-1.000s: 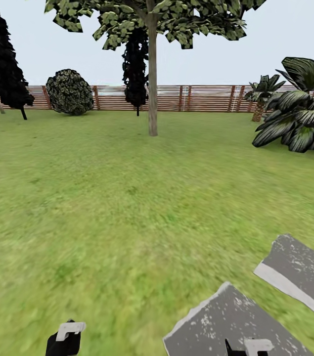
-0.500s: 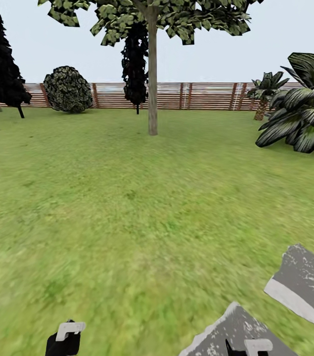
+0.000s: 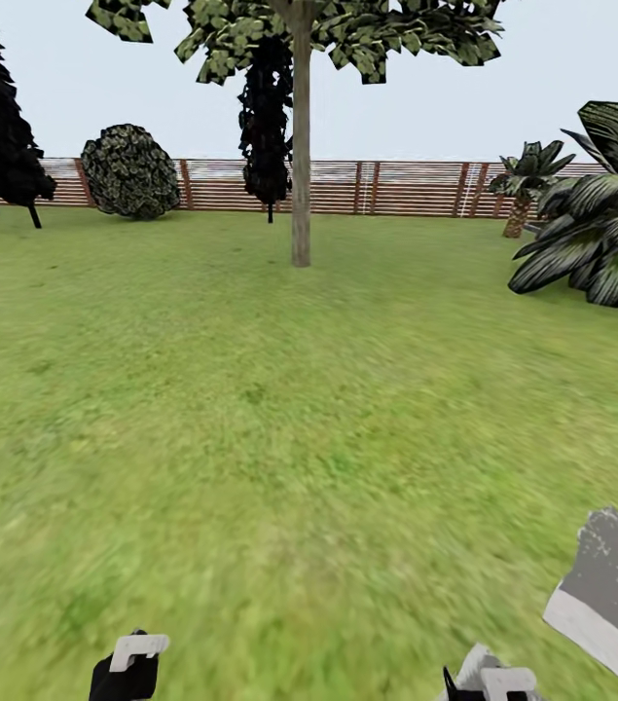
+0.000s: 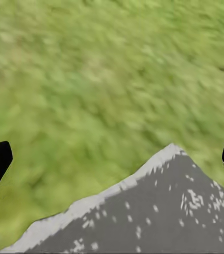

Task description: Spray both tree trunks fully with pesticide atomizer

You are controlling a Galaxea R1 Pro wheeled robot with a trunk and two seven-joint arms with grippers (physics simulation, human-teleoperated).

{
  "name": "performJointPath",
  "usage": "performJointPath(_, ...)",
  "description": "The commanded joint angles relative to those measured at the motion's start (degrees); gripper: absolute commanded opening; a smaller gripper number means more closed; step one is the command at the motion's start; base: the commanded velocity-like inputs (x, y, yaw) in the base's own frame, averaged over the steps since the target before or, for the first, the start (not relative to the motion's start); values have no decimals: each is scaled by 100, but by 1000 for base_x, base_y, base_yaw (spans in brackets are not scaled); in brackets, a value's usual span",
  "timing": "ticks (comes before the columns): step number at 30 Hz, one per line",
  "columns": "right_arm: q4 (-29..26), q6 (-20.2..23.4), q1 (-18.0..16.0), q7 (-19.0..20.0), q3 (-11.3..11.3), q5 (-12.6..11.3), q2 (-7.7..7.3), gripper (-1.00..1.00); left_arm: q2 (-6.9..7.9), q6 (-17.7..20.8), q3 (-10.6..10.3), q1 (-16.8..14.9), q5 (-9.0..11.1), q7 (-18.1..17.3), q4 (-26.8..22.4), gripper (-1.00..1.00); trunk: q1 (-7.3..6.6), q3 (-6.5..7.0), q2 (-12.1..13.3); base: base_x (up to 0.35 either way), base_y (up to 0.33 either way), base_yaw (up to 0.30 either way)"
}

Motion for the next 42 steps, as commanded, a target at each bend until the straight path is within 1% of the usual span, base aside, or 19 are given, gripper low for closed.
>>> performJointPath(1,5,-17,-2,-2,0,3,0,100,-3,-15,47,-4,-11,-49,4,-100,3,-5,-2,338,0,0)
performJointPath(42,5,-16,-4,-2,3,3,2,100,-6,-15,47,-4,-11,-48,4,-100,3,-5,-2,338,0,0)
